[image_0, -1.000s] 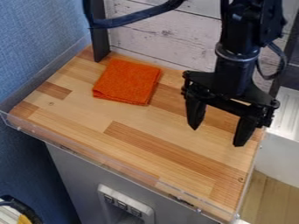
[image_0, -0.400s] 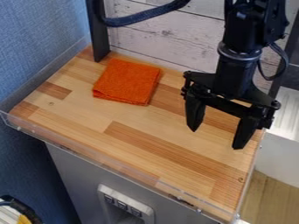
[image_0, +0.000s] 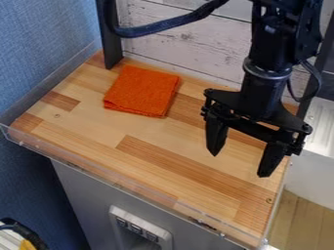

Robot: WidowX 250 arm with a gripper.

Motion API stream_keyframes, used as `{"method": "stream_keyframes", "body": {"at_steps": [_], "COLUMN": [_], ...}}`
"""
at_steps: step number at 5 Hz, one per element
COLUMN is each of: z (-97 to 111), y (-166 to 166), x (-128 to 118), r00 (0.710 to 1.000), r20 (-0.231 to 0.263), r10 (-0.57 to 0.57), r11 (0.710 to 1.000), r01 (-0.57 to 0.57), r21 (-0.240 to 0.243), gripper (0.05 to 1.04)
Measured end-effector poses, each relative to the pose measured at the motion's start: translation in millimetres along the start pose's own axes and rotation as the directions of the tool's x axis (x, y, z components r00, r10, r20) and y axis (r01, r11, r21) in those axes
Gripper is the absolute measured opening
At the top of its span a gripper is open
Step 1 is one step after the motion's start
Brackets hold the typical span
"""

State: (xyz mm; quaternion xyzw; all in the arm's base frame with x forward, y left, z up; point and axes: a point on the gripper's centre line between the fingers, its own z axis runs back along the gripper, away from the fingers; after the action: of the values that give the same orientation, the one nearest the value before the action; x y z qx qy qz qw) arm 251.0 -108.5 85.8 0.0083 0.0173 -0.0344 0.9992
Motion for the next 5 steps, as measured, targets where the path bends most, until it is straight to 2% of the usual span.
{"method": "stream_keyframes", "body": {"at_steps": [1, 3, 4, 5], "z": [-9.3, -18.1, -11.4, -10.5], "y": [1.6, 0.8, 0.4, -0.4], "x": [-4.6, -5.5, -3.3, -1.7], "r00": [1.000, 1.000, 0.998, 0.997], "r20": [0.000, 0.031, 0.064, 0.076], "r10": [0.008, 0.002, 0.003, 0.002], "r11": [1.000, 1.000, 1.000, 1.000], "r01": [-0.008, -0.002, -0.002, -0.001], "r21": [0.003, -0.004, -0.013, -0.019], "gripper": [0.997, 0.998, 0.998, 0.998]}}
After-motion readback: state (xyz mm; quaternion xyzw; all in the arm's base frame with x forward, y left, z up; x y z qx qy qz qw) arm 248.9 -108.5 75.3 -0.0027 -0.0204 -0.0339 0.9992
